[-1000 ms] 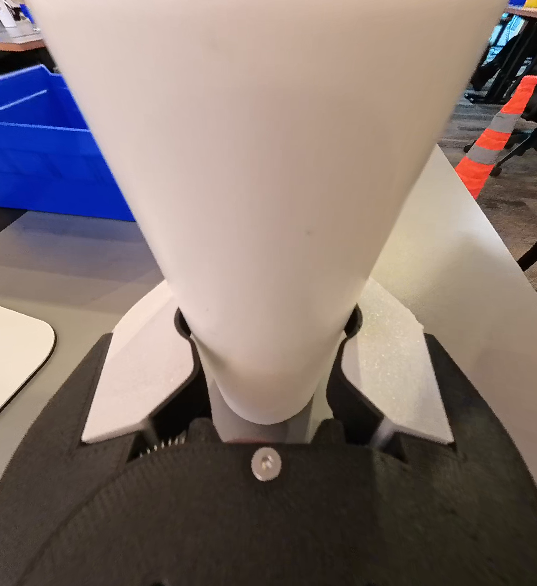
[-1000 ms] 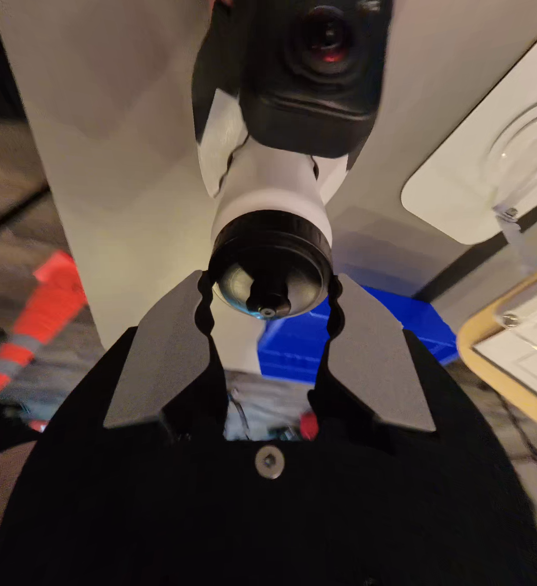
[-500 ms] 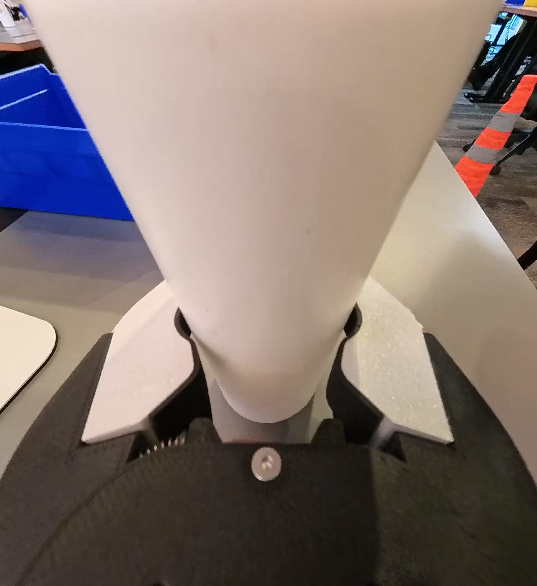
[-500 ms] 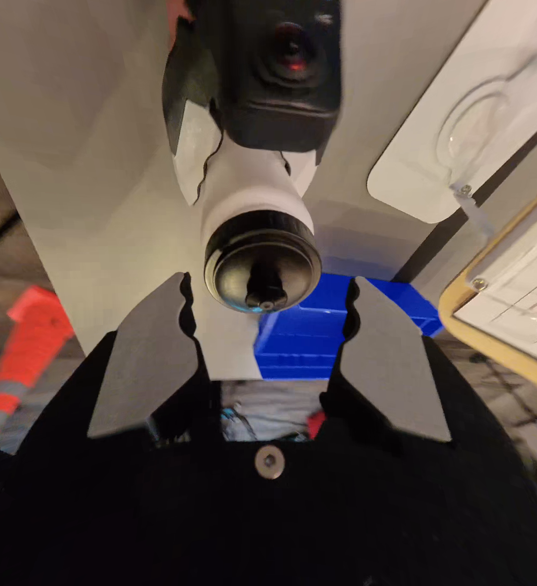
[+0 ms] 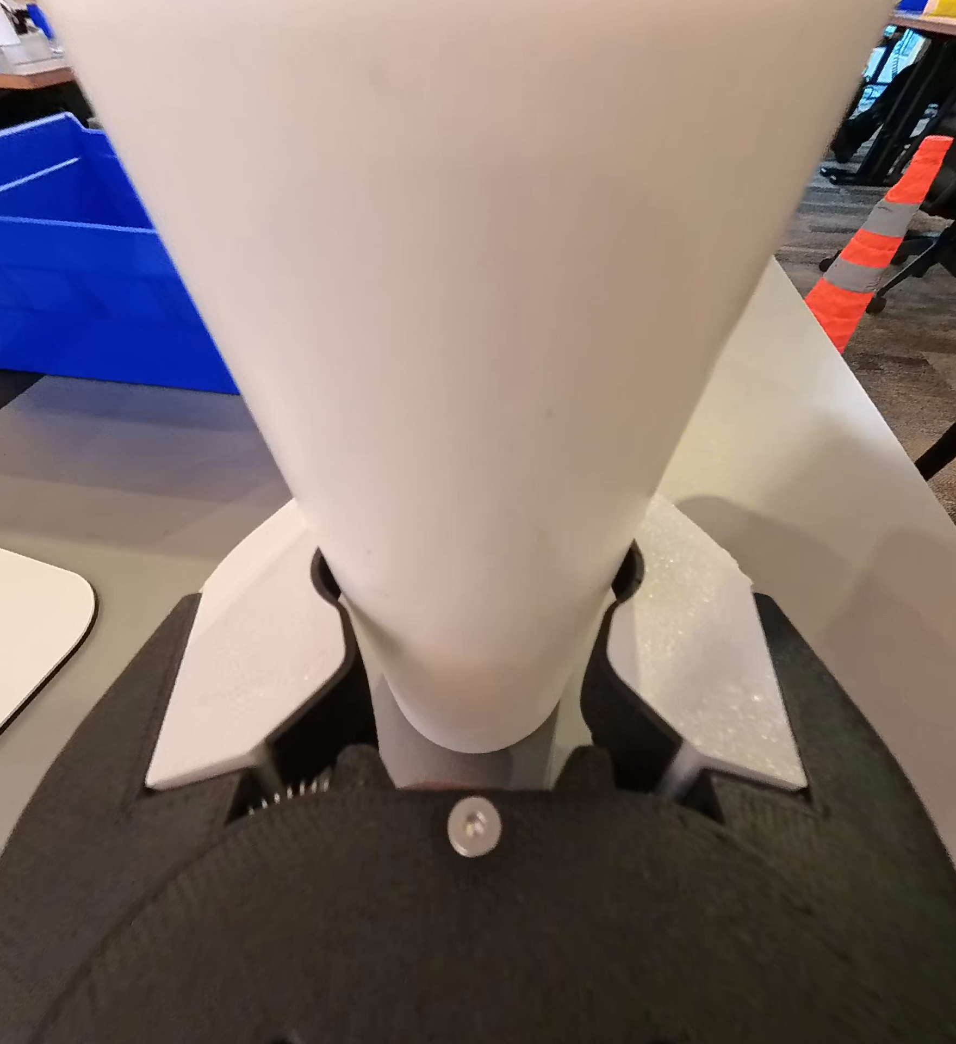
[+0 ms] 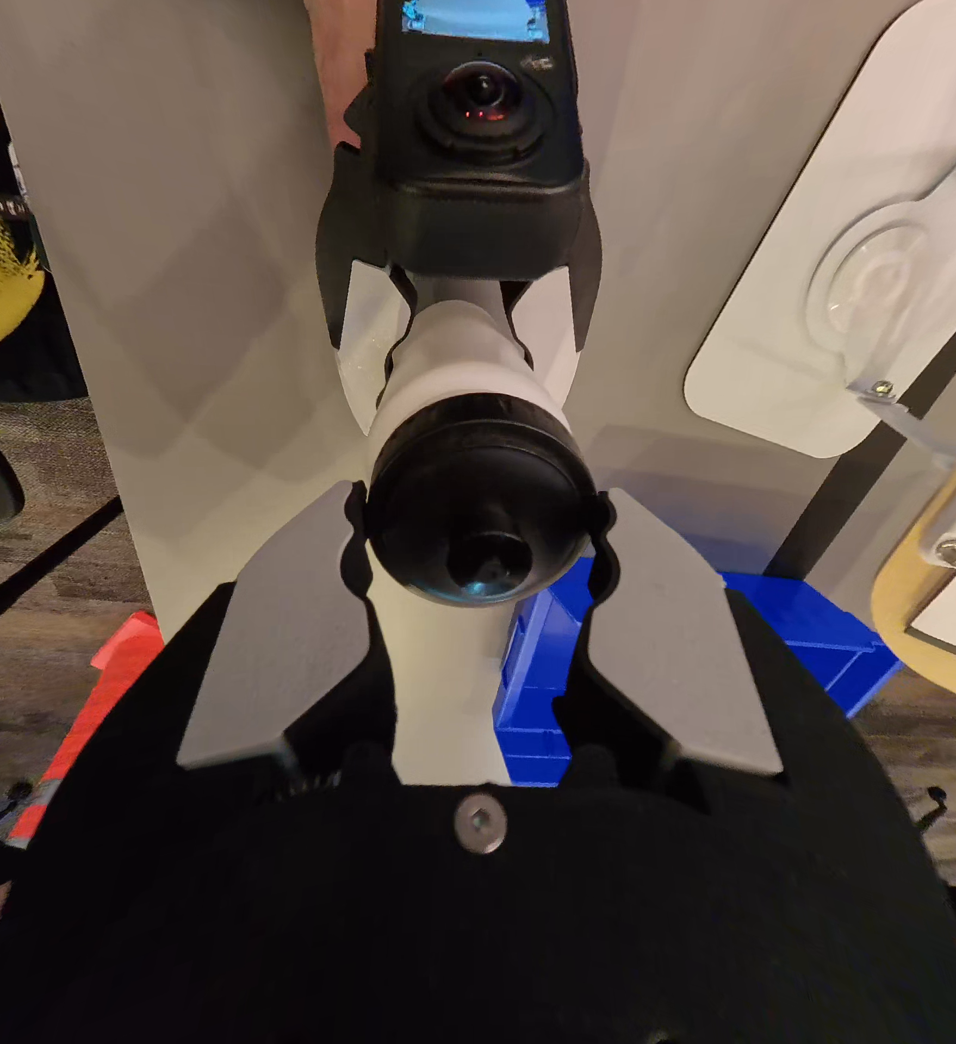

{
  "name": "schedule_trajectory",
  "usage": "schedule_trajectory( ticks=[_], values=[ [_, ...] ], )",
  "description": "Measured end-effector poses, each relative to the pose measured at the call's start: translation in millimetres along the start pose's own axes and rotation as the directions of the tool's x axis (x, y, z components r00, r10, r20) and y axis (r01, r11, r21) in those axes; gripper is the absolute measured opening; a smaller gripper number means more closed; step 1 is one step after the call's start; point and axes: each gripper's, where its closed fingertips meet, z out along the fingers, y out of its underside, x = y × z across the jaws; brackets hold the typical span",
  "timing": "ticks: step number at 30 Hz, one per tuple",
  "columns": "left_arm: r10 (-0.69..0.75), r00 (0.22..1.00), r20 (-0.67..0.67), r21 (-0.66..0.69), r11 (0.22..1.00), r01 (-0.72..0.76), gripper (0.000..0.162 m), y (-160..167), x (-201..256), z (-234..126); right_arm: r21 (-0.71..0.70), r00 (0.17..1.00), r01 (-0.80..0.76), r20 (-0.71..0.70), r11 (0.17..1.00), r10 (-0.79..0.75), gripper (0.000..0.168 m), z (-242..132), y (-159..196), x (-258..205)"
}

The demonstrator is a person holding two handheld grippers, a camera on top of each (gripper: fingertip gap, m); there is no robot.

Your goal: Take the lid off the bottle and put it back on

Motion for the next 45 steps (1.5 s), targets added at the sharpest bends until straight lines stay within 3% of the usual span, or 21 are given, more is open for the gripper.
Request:
schedule_trajectory(
  ticks=[1,4,7,12,17,20,26,32,35,39,41,45],
  values=[
    [0.004,1.0,0.0,0.0,1.0,-0.004,0.095,0,0,0,0.018,1.0,0.003,-0.007,1.0,-0.003,0.077,-4,-1,2],
    [0.007,1.0,0.002,-0.004,1.0,-0.007,0.096,0,1,0,0.076,0.998,-0.042,-0.034,0.996,0.045,0.077,-22,3,14],
    [0.006,1.0,0.003,-0.002,1.0,-0.006,0.096,0,1,0,0.158,0.977,-0.169,-0.105,0.973,0.187,0.076,-44,26,45],
    [0.002,1.0,0.003,0.003,1.0,-0.002,0.096,-1,1,0,0.297,0.783,-0.545,-0.155,0.784,0.603,0.076,-51,117,124],
    [0.0,1.0,0.0,0.005,1.0,0.0,0.096,-1,1,0,0.244,0.576,-0.784,-0.058,0.571,0.816,0.076,12,199,163],
    [-0.002,1.0,-0.002,0.007,1.0,0.002,0.096,-1,2,0,0.141,0.522,-0.84,-0.049,0.524,0.851,0.077,67,228,175],
    [-0.011,1.0,-0.012,0.011,1.0,0.011,0.096,-1,3,2,0.051,0.47,-0.881,0.0,0.469,0.883,0.078,152,244,193],
    [-0.009,1.0,-0.009,0.006,1.0,0.009,0.096,-1,3,1,0.092,0.443,-0.896,0.094,0.435,0.892,0.078,180,236,203],
    [-0.009,1.0,-0.009,0.006,1.0,0.009,0.096,-1,3,1,0.168,0.417,-0.901,0.092,0.399,0.904,0.092,165,238,204],
    [-0.009,1.0,-0.008,0.006,1.0,0.009,0.096,-1,3,1,0.299,0.421,-0.872,0.051,0.388,0.906,0.087,118,234,185],
    [-0.009,1.0,-0.007,0.005,1.0,0.009,0.096,-1,3,1,0.43,0.496,-0.797,0.064,0.424,0.866,0.089,82,209,168],
    [-0.01,1.0,-0.004,0.003,1.0,0.01,0.096,-1,3,2,0.686,0.774,-0.529,0.15,0.499,0.615,0.098,18,111,91]
  ],
)
